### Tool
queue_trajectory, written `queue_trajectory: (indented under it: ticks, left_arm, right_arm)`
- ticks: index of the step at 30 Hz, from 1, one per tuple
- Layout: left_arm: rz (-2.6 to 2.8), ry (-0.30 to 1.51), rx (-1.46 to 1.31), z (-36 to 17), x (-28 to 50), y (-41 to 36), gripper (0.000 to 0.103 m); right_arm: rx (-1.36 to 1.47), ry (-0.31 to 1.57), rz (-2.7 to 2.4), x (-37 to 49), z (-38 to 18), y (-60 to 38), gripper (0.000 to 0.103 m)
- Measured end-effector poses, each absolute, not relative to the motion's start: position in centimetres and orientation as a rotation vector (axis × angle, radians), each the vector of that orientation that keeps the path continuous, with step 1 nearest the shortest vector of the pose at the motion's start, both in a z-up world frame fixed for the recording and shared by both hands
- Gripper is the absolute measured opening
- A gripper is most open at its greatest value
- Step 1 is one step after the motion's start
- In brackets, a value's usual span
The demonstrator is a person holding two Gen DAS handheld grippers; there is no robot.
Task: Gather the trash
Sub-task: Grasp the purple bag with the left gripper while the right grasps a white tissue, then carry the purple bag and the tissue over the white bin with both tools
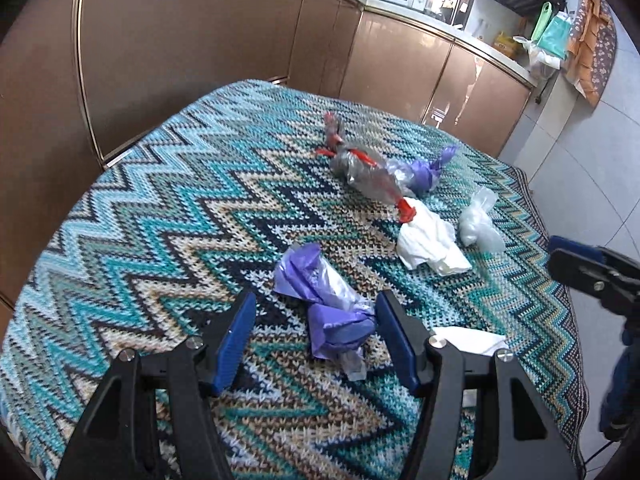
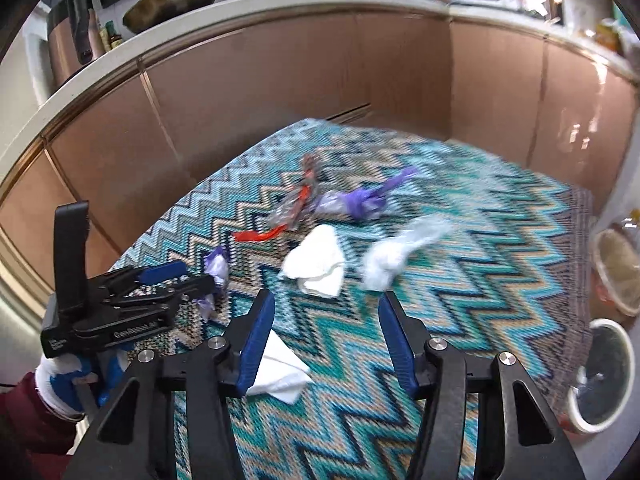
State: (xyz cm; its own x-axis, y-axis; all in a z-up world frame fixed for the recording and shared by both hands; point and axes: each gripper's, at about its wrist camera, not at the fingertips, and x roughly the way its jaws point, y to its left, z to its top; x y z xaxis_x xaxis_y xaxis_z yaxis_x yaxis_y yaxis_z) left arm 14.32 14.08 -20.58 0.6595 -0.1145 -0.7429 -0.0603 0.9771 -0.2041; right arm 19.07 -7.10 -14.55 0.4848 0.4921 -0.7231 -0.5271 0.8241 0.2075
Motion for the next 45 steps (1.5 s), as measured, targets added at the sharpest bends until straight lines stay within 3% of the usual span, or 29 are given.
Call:
queue_trajectory:
  ticks: [6, 11, 14, 16, 19, 21, 34, 45]
  left_arm:
    - [-0.055, 0.871, -0.230, -21.6, 15.6, 14.3, 0.056]
    - [-0.059, 0.870, -0.241, -22.2, 16.3, 14.4, 0.037]
    - [-0.061, 0.864, -0.252, -22.3, 16.4, 14.7, 0.035]
    - [-0.063, 0.858, -0.254, -22.3, 16.4, 14.9, 0.034]
    - [-0.063, 0.853, -0.249, -22.2, 16.1, 15.1, 0.033]
    - [-0.064, 0.845, -0.244, -22.1, 15.9, 15.0, 0.033]
    - [-0.054, 0.760, -0.203, -19.3, 12.4, 13.9, 0.032]
    - [-0.085, 0.629, -0.133, -13.1, 8.3, 12.2, 0.032]
  right_arm:
    - [-0.067, 0.941, 0.691, 22.4, -17.6, -4.0, 0.047]
    - [-0.085, 0.981, 0.671, 24.0, -19.8, -2.9, 0.047]
    - [-0.085, 0.993, 0.657, 24.5, -20.6, -2.8, 0.047]
    - [-0.097, 0.999, 0.651, 24.7, -21.2, -2.6, 0.043]
    - [-0.103, 0.990, 0.650, 24.6, -21.3, -2.7, 0.026]
    - [-0.096, 0.979, 0.654, 24.5, -21.0, -2.9, 0.008]
    - [-0.098, 0.880, 0.675, 20.4, -16.7, -4.1, 0.006]
    - [-0.074, 0.738, 0.613, 14.6, -11.2, -7.7, 0.006]
